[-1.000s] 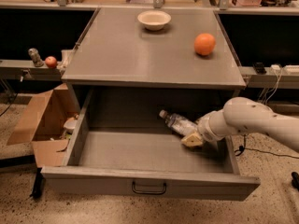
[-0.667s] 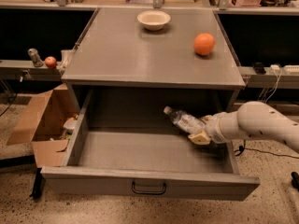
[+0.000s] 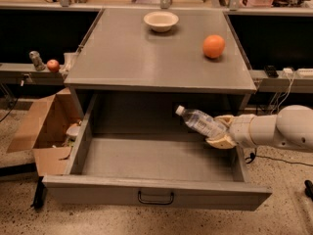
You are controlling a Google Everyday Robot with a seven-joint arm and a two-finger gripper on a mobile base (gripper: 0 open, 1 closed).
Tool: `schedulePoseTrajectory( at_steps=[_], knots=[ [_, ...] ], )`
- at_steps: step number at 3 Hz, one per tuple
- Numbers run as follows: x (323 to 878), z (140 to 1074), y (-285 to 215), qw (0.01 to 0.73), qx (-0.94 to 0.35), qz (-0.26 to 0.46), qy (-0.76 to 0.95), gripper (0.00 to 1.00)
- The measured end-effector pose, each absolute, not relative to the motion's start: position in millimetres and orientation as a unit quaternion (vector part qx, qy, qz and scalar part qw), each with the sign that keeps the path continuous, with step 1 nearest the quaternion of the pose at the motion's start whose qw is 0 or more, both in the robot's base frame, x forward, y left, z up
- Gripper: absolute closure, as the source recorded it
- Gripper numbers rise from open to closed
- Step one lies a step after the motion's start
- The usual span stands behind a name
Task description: Pick blue plastic bottle from top drawer and place on counter
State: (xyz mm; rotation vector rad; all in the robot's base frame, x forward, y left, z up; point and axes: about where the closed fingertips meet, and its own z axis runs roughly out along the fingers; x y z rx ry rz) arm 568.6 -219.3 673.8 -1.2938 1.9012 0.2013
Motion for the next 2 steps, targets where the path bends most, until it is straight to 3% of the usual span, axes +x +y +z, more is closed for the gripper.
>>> schedulePoseTrajectory(
  at_steps=[2],
  knots=[
    [549.4, 722.4, -208.1, 0.444, -0.546, 0.067, 0.708, 1.0]
  ],
)
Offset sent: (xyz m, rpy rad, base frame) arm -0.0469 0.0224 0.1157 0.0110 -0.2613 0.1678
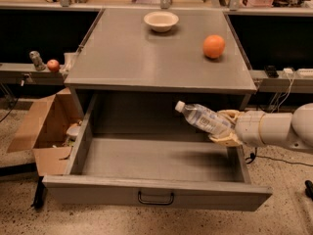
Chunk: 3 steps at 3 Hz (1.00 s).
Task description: Pick blue plastic bottle from top drawer and place on counter
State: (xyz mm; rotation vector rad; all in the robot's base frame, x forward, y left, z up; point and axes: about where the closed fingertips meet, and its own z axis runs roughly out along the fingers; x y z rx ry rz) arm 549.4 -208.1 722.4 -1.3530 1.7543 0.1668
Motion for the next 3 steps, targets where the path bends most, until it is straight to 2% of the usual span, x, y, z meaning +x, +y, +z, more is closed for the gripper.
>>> schedulePoseTrajectory(
  at_steps=[1, 2, 3],
  knots=[
    [519.7, 795.3, -191.3, 0.494, -0.583, 0.046, 0.644, 1.0],
    [513.0, 857.9, -184.5, 0.524, -0.616, 0.011, 0.588, 1.0],
    [513.0, 857.9, -184.5, 0.524, -0.616, 0.011, 0.588, 1.0]
  ],
)
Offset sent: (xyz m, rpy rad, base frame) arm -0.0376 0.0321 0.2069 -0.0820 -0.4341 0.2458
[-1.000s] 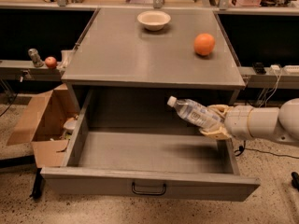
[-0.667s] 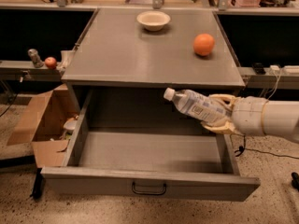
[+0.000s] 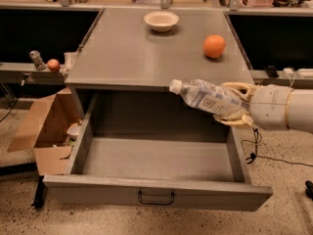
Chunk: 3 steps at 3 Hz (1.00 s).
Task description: Pick blue plastic bottle from top drawer and place on counter
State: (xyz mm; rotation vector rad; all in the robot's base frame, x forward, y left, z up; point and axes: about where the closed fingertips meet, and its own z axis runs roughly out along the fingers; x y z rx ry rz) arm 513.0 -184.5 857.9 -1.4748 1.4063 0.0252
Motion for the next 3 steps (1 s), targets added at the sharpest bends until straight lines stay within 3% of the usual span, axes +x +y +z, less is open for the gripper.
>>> schedulePoseTrajectory(
  at_steps=[1, 3],
  knots=[
    [524.9, 860.3, -179.2, 0.516, -0.618, 0.017, 0.593, 1.0],
    [603.2, 889.1, -151.2, 0.49, -0.644, 0.044, 0.585, 1.0]
  ],
)
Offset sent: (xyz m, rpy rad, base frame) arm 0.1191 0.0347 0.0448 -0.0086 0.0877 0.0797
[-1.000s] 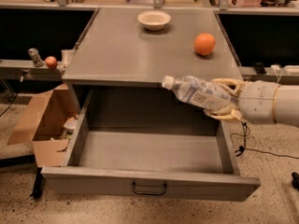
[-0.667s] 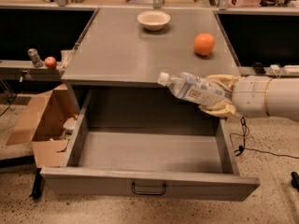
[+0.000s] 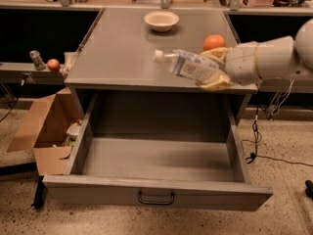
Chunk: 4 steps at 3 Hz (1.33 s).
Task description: Pick blue plastic bottle from top drawer and place on counter
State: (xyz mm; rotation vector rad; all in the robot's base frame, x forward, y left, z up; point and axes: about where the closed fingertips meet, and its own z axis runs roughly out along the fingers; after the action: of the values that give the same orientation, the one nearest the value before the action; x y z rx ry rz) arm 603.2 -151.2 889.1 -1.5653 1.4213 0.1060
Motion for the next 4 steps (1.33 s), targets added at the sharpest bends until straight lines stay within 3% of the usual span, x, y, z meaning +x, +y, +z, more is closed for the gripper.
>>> schedulePoseTrajectory(
  at_steps=[4],
  knots=[
    [726.9, 857.1, -107.8, 0.417, -0.596, 0.087, 0.681, 1.0]
  ],
)
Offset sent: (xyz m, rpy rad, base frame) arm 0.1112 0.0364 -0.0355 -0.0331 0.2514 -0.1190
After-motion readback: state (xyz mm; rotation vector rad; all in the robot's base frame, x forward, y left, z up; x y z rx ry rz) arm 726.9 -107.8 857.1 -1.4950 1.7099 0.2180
